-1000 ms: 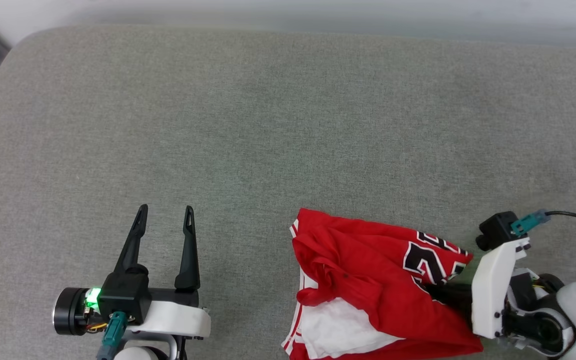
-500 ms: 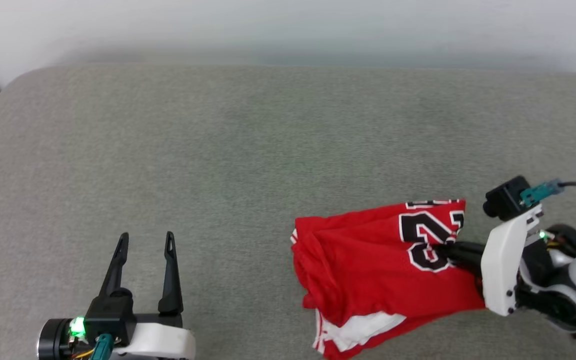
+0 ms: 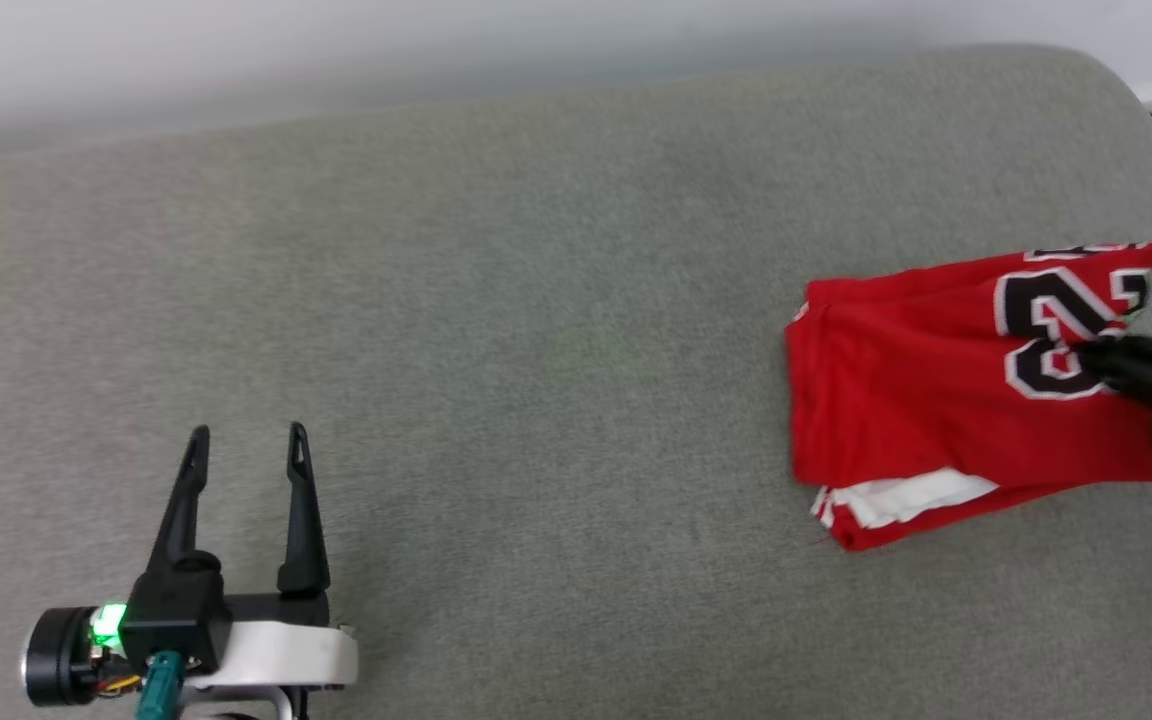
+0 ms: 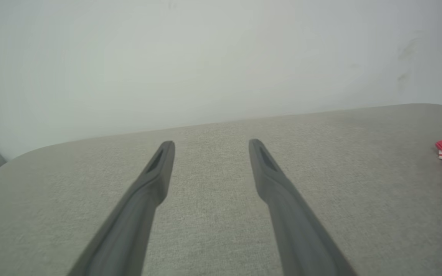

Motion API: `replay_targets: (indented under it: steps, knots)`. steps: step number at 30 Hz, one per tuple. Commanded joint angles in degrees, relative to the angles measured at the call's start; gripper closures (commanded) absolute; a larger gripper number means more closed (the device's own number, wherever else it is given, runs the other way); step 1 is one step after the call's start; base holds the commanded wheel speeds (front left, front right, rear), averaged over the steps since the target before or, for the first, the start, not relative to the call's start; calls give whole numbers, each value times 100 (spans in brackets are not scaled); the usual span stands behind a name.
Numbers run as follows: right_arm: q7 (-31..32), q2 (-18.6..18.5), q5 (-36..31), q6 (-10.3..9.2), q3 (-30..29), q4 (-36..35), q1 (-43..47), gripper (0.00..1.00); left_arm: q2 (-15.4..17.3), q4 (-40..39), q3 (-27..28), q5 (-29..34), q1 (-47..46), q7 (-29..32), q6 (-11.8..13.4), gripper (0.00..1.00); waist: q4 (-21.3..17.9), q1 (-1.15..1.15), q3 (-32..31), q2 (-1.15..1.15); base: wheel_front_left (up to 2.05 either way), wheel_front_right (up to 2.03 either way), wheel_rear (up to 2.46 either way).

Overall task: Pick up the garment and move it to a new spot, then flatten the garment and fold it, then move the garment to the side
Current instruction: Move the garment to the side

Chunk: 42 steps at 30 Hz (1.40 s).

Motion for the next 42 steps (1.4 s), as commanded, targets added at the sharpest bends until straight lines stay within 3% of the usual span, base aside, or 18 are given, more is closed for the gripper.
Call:
replay_targets:
  steps: [1,10,19,26,27,28,37,42]
  knots:
    - [-3,-2,-48,-5,-22,-2,-118,100,52,-32,39,12,-51,-12,-10,0,-250,0,262,0,0,0,0]
    - [22,-114,-880,-6,-881,959,-598,100,329,-362,230,63,-367,-12,-35,0,-628,0,1074,0,0,0,0]
    - [-220,289,-1783,-6,-1797,1985,-1069,100,526,-650,240,105,-704,-12,-76,0,-601,0,1770,0,0,0,0]
    - [-440,639,-2502,-6,-2153,2561,-1208,100,525,-673,188,84,-809,-12,-40,0,-472,0,1882,0,0,0,0]
    - [-504,671,-2585,-6,-2261,2648,-1234,56,511,-663,180,78,-806,-12,-35,0,-453,0,1852,0,0,0,0]
    - [-581,688,-2689,-6,-2338,2705,-1265,0,498,-659,174,71,-794,-12,-22,0,-434,0,1822,0,0,0,0]
    - [-1786,877,-3880,-6,-2710,2665,-1379,0,307,-517,74,-3,-576,-12,52,0,-158,0,1193,0,0,0,0]
    - [-2714,1316,-4502,-6,-2945,2361,-1287,0,192,-397,1,-40,-400,-12,67,0,25,0,770,0,0,0,0]
